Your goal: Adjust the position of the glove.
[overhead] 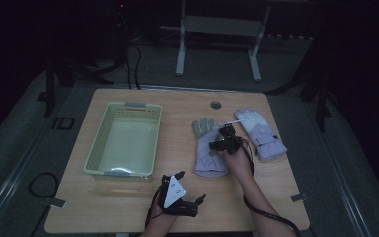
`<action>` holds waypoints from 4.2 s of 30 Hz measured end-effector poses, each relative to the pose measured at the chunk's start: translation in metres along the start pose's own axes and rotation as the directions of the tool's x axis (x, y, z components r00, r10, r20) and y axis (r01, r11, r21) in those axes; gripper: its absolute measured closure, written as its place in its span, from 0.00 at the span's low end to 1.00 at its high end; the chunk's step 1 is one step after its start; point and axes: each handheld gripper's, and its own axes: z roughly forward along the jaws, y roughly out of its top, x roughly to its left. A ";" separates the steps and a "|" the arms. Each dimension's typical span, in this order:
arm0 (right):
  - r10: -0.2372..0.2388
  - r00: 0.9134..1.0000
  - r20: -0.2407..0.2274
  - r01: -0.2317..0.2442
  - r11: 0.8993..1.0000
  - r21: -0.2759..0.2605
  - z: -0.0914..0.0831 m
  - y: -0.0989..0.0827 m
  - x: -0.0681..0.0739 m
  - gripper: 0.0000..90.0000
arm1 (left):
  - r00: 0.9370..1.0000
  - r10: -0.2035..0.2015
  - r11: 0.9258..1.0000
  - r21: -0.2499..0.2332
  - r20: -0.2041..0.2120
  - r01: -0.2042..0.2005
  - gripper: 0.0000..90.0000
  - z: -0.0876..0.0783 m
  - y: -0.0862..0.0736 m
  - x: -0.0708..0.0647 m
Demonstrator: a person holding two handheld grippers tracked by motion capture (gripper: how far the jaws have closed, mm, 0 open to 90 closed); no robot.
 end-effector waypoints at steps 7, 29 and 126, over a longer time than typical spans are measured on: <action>-0.061 0.998 0.007 0.061 0.997 -0.045 -0.008 0.000 -0.006 0.39 | 1.000 -0.001 1.000 0.000 0.003 0.001 0.01 0.000 0.000 0.000; -0.185 0.983 -0.023 0.183 0.981 -0.067 -0.062 0.001 -0.056 0.19 | 1.000 -0.001 1.000 0.001 -0.002 0.001 0.01 0.000 0.000 0.000; 0.124 0.987 0.105 -0.114 0.988 -0.101 -0.138 -0.049 -0.116 0.87 | 1.000 -0.002 1.000 0.004 -0.021 0.002 0.01 0.000 0.000 0.001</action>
